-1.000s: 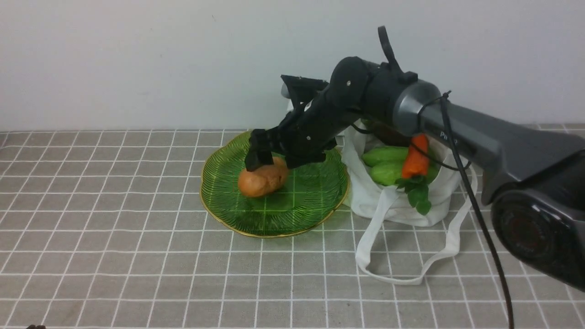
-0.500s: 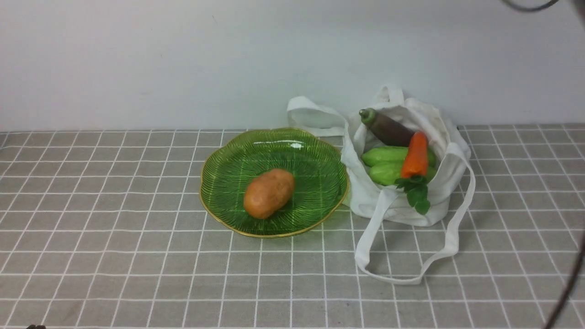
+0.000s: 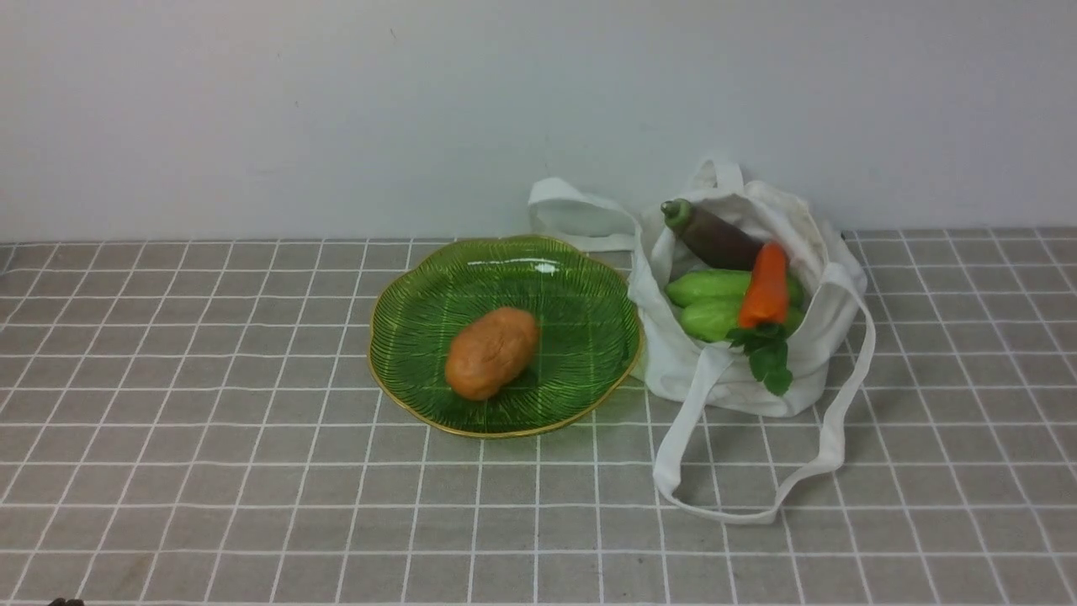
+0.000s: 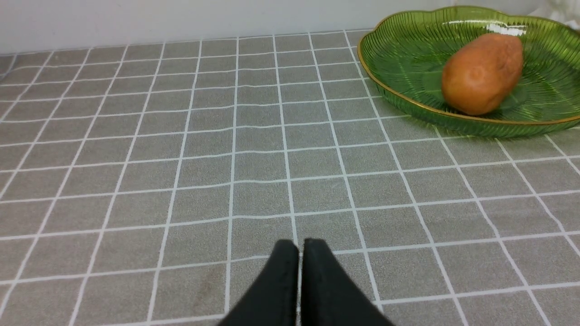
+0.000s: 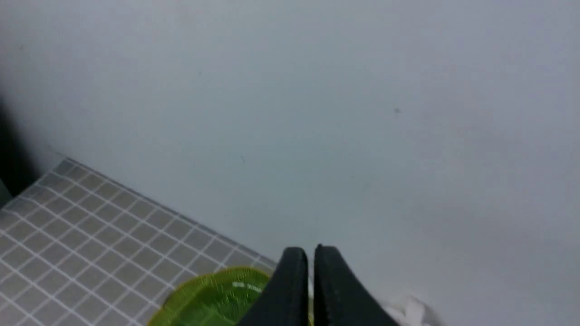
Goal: Take vegetables from bag on grey coffee tablecloth place on plate.
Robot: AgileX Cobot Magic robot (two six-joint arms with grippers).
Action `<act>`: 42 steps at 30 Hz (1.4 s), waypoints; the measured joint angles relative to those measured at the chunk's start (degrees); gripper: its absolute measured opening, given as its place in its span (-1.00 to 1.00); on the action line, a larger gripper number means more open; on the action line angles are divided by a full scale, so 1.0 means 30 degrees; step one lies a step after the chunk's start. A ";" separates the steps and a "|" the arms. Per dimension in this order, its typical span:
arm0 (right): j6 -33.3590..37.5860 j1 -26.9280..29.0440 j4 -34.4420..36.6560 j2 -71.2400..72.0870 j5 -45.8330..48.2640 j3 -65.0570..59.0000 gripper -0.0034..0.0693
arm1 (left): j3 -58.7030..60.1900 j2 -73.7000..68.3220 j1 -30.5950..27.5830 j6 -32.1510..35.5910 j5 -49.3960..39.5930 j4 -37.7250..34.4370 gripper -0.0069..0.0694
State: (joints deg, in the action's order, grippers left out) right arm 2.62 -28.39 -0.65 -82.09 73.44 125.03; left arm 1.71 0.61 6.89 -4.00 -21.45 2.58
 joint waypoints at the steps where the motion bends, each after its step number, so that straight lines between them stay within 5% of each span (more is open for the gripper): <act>1: -0.0354 0.0000 -0.0387 0.1474 0.0000 -0.2116 -0.93 | 0.0000 0.0000 0.0000 0.0000 0.0000 0.0000 -0.83; 9: -0.1821 0.0000 -0.1790 1.1054 -0.1630 -1.3879 -0.95 | 0.0000 0.0000 0.0000 0.0000 0.0000 0.0000 -0.83; 14: -0.1903 0.0000 -0.0843 1.8499 -0.9842 -2.4745 -0.95 | 0.0000 0.0000 0.0000 0.0000 0.0000 0.0000 -0.83; 20: -0.1887 0.0000 0.0963 2.1596 -1.7791 -3.3362 -0.95 | 0.0000 0.0000 0.0000 0.0000 0.0000 0.0000 -0.83; 26: -0.1906 0.0000 0.1153 2.1696 -2.0578 -3.4317 -0.95 | 0.0000 0.0000 0.0000 0.0000 0.0000 0.0000 -0.83; 42: -0.1886 0.0000 0.1217 2.1696 -2.0762 -3.4360 -0.95 | 0.0000 0.0000 0.0000 0.0000 0.0000 0.0000 -0.83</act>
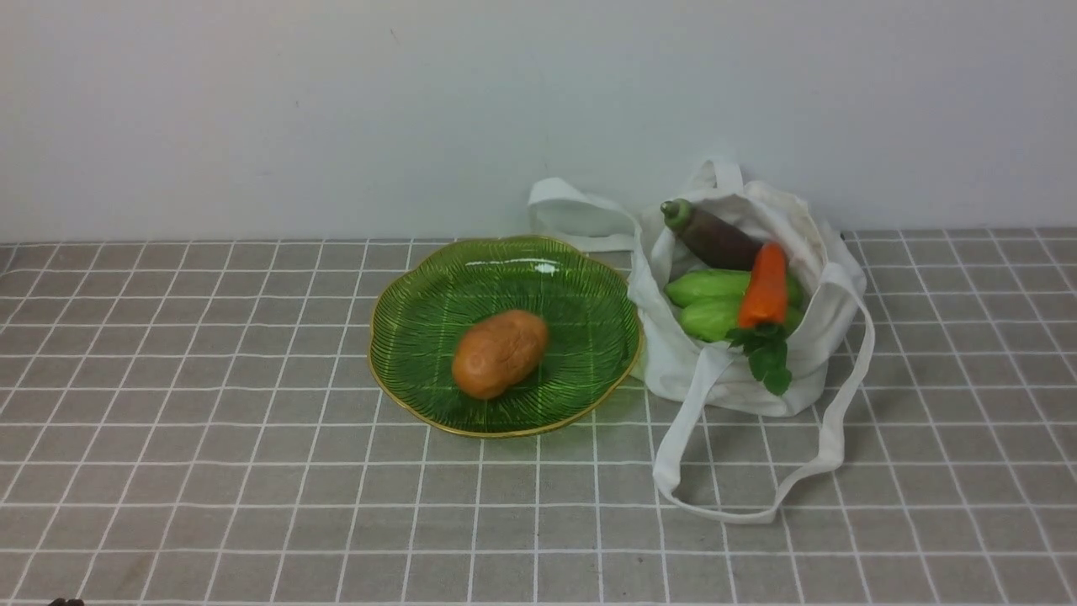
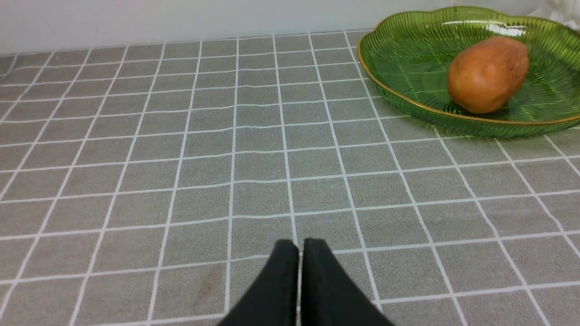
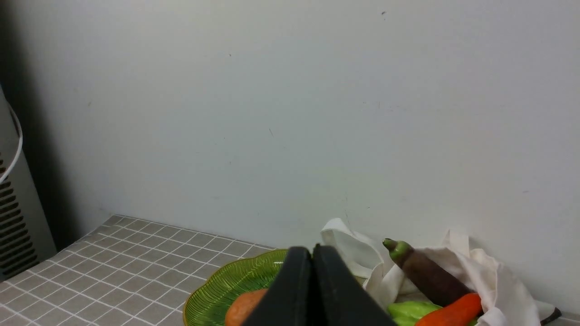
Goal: Take vegetables from bag on grey coffee tablecloth place on plate.
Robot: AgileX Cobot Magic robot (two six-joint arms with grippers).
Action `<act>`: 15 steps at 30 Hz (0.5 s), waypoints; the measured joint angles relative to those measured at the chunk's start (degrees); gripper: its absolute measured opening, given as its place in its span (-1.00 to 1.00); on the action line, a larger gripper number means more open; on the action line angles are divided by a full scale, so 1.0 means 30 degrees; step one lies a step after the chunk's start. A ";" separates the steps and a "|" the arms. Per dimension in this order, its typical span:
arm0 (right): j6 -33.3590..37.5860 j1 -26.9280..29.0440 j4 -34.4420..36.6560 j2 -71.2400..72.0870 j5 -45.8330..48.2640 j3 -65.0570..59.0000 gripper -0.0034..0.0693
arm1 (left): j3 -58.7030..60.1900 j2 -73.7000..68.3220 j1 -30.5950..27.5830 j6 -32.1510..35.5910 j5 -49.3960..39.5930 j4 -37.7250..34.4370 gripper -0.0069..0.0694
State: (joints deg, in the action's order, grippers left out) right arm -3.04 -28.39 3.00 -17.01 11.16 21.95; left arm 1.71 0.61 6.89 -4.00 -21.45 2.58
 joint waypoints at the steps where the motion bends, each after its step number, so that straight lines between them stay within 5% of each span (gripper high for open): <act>1: 0.0000 0.0000 0.0000 0.0000 0.0000 0.0000 -0.95 | 0.0000 0.0000 0.0000 0.0000 0.0000 0.0000 -0.83; 9: 0.0000 0.0047 0.0000 0.0191 -0.0266 -0.0492 -0.95 | 0.0000 0.0000 0.0000 0.0000 0.0000 0.0000 -0.83; 13: 0.0108 0.1361 0.0000 0.0854 -0.0377 -0.1604 -0.95 | 0.0000 0.0000 0.0000 0.0000 0.0000 0.0000 -0.83; 15: 0.0593 0.3418 0.0000 0.1542 -0.0394 -0.2584 -0.95 | 0.0000 0.0000 0.0000 0.0000 0.0000 0.0000 -0.83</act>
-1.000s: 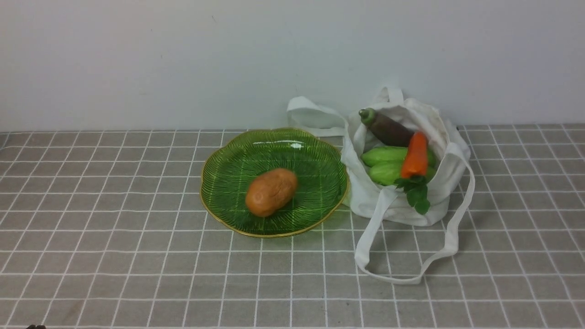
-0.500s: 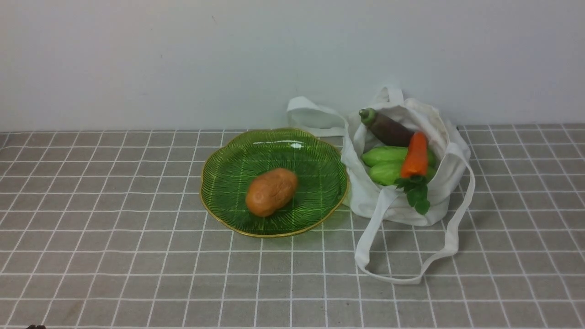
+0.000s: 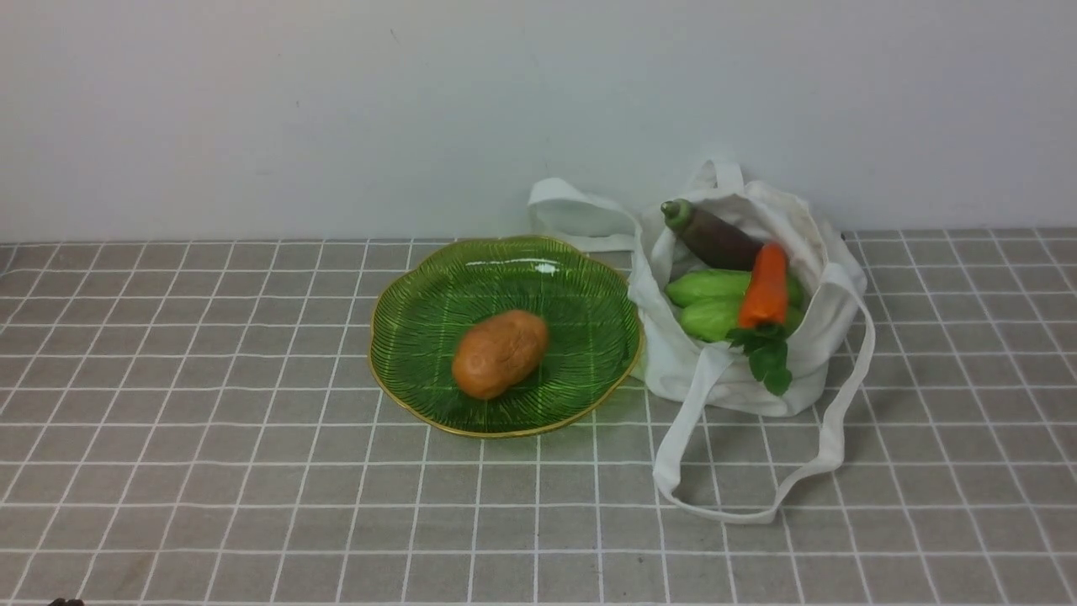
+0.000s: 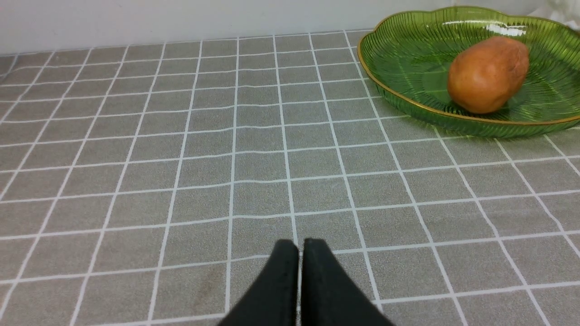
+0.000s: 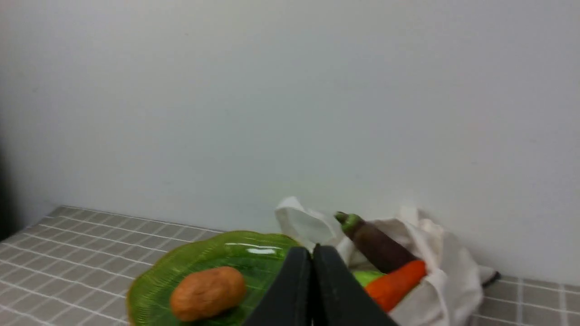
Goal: Take vegetables from bag on grey coffee tablecloth place on plate.
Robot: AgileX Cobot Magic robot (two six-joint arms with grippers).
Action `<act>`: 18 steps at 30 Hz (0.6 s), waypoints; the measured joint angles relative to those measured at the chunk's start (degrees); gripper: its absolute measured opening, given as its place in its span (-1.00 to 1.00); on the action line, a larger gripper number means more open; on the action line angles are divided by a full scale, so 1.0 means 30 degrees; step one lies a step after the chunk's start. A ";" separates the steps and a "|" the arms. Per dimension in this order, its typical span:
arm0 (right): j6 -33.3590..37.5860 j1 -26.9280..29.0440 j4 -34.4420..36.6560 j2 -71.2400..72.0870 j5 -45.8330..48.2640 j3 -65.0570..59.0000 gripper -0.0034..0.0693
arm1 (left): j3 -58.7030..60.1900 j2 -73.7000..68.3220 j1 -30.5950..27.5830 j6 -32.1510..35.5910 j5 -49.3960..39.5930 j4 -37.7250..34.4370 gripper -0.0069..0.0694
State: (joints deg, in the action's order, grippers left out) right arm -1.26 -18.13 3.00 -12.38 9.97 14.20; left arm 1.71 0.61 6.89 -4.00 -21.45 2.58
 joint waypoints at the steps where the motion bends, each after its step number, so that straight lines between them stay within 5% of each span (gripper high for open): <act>1: 0.0041 0.0171 0.0000 0.0058 0.0002 -0.0092 -0.95 | 0.0000 0.0000 0.0000 0.0000 0.0000 0.0000 -0.83; 2: 0.0421 0.1920 0.0000 0.0705 0.0023 -0.1040 -0.95 | 0.0000 0.0000 0.0000 0.0000 0.0000 0.0000 -0.83; 8: 0.0711 0.5007 0.0000 0.2718 0.0081 -0.3559 -0.95 | 0.0000 0.0000 0.0000 0.0000 0.0000 0.0000 -0.83; 18: 0.0715 0.5308 -0.0350 0.4336 0.0765 -0.5279 -0.95 | 0.0000 0.0000 0.0000 0.0000 0.0000 0.0000 -0.83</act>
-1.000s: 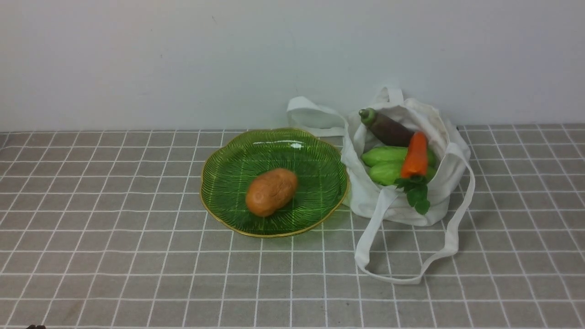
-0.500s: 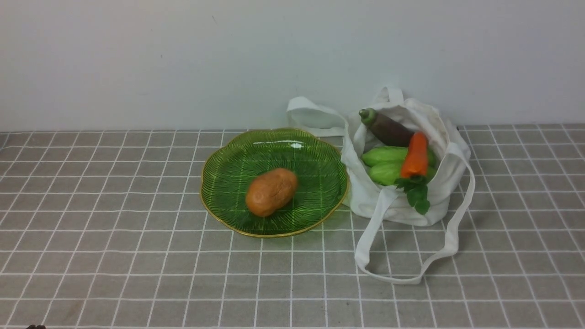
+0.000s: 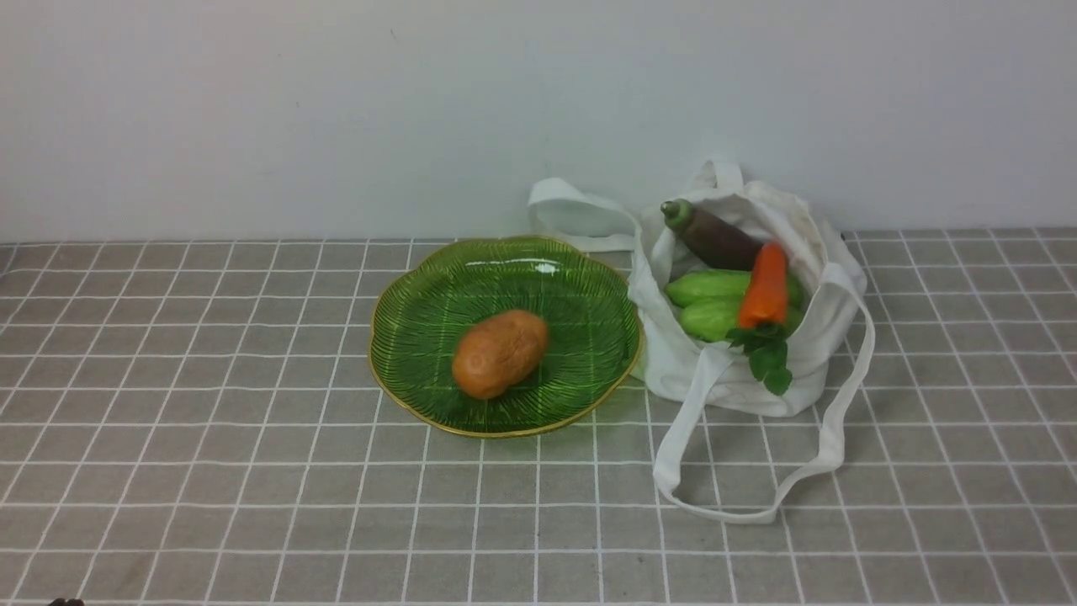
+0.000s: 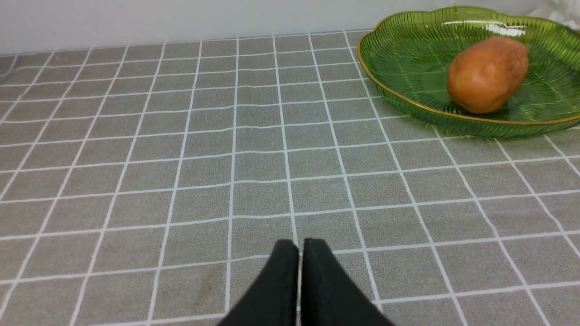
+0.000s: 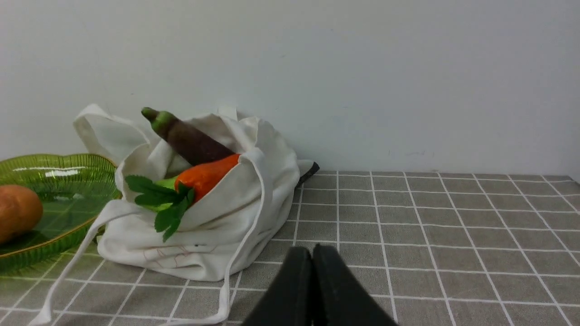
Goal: Take vegetables from bag on grey coffee tablecloth place on plate.
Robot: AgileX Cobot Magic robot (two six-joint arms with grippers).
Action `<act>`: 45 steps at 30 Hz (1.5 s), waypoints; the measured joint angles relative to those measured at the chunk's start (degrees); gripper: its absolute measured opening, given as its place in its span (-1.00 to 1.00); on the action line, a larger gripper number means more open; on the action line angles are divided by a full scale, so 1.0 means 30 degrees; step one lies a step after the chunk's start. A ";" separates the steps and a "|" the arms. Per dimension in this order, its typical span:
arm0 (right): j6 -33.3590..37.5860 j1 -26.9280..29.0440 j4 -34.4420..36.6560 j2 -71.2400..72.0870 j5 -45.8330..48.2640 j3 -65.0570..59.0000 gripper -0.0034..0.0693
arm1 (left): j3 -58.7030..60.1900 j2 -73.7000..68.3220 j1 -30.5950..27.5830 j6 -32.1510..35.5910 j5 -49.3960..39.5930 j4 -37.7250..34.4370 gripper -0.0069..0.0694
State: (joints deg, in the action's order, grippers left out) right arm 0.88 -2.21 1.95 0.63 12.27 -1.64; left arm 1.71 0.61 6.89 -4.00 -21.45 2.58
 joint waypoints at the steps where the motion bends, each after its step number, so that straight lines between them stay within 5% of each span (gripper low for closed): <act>1: 0.0000 0.0000 0.0000 0.0000 0.0109 0.0000 -0.95 | 0.0000 0.0000 0.0000 0.0000 0.0000 0.0000 -0.83; 11: 0.0000 -0.1870 -0.0649 0.0000 0.0420 0.0000 -0.95 | 0.0000 0.0000 0.0000 0.0000 0.0000 0.0000 -0.83; 45: -0.0006 -0.1117 -0.0649 0.0000 0.2631 0.0021 -0.95 | 0.0000 0.0000 0.0000 0.0000 0.0000 0.0000 -0.83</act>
State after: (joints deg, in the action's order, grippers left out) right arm 0.87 -5.56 0.00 0.63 20.16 -1.57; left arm 1.71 0.61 6.89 -4.00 -21.45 2.58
